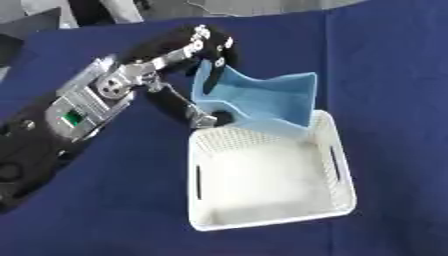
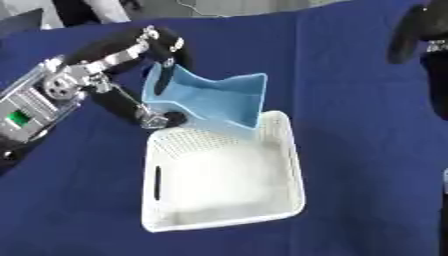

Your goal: Pick up objects on the table and place them in the box.

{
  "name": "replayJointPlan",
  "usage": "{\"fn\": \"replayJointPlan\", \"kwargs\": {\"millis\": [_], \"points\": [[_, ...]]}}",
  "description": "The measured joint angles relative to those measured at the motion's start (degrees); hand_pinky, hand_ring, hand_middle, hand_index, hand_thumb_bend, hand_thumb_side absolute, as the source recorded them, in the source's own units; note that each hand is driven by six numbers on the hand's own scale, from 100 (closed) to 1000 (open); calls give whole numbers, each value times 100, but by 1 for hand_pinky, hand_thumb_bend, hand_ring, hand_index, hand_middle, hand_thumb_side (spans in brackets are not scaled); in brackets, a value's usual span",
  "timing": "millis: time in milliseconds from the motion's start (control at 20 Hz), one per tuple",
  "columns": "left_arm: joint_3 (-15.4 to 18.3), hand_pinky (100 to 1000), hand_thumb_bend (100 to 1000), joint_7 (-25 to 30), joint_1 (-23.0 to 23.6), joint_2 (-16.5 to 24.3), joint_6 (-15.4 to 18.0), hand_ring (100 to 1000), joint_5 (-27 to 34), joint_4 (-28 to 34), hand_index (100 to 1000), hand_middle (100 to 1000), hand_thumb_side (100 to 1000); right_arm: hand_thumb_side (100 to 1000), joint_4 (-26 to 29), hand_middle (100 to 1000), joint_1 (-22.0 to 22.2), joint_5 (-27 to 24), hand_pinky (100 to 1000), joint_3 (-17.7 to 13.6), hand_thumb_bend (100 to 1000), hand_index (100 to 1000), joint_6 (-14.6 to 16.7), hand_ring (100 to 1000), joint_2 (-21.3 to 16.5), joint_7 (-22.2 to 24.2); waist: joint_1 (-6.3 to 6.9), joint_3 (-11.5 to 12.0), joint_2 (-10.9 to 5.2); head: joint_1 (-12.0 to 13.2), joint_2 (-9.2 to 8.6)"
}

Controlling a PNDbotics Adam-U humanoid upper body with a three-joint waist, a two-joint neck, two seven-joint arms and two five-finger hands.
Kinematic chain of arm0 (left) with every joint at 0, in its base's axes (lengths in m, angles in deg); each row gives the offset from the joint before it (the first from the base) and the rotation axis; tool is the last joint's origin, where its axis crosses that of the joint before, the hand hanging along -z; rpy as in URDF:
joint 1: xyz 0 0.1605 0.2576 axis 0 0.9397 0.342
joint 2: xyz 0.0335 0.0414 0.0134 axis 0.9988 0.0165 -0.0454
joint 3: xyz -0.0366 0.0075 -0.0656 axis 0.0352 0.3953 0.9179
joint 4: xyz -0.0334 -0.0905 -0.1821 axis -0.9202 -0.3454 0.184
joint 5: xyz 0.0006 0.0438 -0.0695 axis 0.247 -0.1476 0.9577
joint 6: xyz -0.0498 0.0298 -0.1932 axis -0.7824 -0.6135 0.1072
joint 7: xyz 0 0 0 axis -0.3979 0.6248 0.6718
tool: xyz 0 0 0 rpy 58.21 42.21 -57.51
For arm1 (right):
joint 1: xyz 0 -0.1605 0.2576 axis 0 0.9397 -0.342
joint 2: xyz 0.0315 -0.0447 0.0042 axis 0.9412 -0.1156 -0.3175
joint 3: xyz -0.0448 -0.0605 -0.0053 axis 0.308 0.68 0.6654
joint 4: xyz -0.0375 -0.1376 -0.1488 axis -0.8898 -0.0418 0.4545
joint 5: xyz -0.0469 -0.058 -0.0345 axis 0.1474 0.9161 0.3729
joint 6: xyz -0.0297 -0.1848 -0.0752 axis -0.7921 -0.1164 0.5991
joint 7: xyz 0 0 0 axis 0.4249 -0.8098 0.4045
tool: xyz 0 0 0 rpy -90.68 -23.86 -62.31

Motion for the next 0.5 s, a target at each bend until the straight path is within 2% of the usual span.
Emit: {"fn": "replayJointPlan", "kwargs": {"millis": [200,500], "points": [[-99,100,380,70,3,66,-91,252,133,30,305,233,153,682,0,805,10,3,605,0,100,797,-31,702,-1,-31,14,28,-39,-53,1],[-164,100,382,141,2,103,-170,254,364,152,308,234,165,687,0,806,36,45,605,0,100,798,-101,703,-2,-101,31,60,-193,-151,3]]}}
